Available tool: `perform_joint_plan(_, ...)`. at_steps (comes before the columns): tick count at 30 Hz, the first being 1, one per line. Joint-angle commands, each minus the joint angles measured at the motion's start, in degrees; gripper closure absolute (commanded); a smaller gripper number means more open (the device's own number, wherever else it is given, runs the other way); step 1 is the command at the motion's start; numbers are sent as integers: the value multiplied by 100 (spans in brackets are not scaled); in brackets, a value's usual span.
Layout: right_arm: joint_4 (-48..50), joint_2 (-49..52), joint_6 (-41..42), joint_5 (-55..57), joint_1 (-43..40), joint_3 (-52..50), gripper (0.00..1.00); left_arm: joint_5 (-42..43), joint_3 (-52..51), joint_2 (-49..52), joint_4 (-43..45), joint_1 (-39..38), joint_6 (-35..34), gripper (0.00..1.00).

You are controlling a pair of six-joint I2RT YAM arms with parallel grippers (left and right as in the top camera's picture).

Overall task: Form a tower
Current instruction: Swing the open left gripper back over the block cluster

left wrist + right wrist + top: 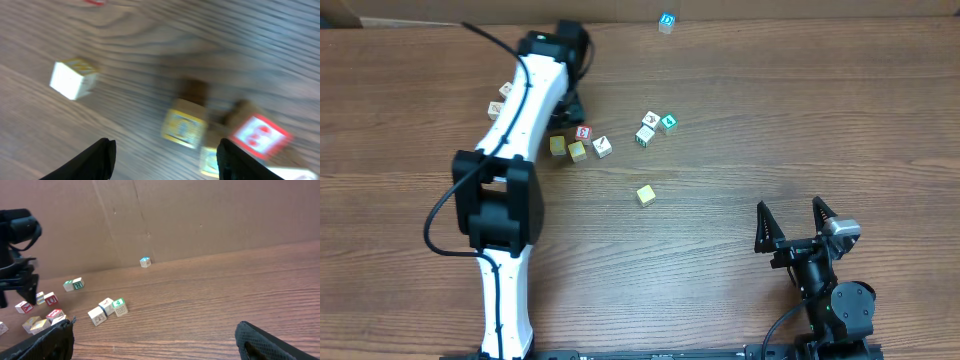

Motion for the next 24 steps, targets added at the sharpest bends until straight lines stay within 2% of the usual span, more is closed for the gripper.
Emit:
perform_joint_plan(1,31,-68,26,-2,-15,-59,0,-127,9,129,-122,308,28,37)
perform_joint_plan(5,31,-68,26,-2,-15,-59,0,-125,9,129,-310,702,70,30)
perform_joint_plan(10,31,-68,26,-2,-15,-59,0,-122,9,127,-533,1117,184,28)
perform_joint_plan(11,31,-68,26,-2,-15,-59,0,-122,9,127,-573,1180,258,24)
perform_joint_plan(17,31,-68,26,-2,-15,-59,0,-116,-44,127,-573,1427,997,20)
perform_joint_plan(20,31,-68,26,-2,-15,-59,0,-52,-116,127,-455,1440,1364,23)
perform_joint_plan(24,31,-68,26,-2,-15,-59,0,782,-302,127,-39,1440,2271,22)
